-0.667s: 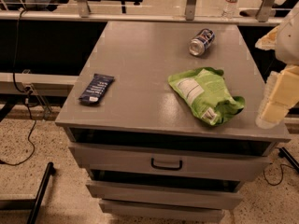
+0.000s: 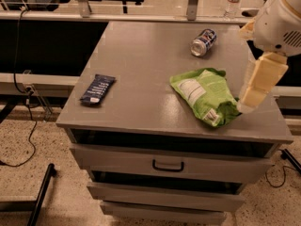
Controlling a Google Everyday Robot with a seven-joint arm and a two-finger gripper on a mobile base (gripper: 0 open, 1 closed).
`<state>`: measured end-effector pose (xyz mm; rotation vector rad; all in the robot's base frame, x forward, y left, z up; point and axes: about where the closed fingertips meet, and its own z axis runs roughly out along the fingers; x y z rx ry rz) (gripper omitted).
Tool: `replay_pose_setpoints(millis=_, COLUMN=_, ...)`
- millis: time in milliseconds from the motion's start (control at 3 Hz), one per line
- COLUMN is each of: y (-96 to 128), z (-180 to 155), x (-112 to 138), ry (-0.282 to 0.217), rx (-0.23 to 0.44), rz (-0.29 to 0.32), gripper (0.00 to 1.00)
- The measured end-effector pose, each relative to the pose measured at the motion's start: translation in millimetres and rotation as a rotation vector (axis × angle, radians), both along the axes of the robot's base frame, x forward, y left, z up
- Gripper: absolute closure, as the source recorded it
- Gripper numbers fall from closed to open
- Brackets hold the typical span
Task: Pick rxbar blueberry
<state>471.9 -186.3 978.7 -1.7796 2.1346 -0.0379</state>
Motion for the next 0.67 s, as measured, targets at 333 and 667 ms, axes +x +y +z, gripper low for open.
replay_pose_setpoints(millis=333, y=64.4, z=-6.7, x=59.1, ry=-0.006, rx=0.092, rz=0.103, gripper=0.00)
replay_pose_setpoints(millis=667, y=115.4, z=-20.8, x=96.4, ry=0.012, rx=0.151, rz=0.153, gripper=0.00)
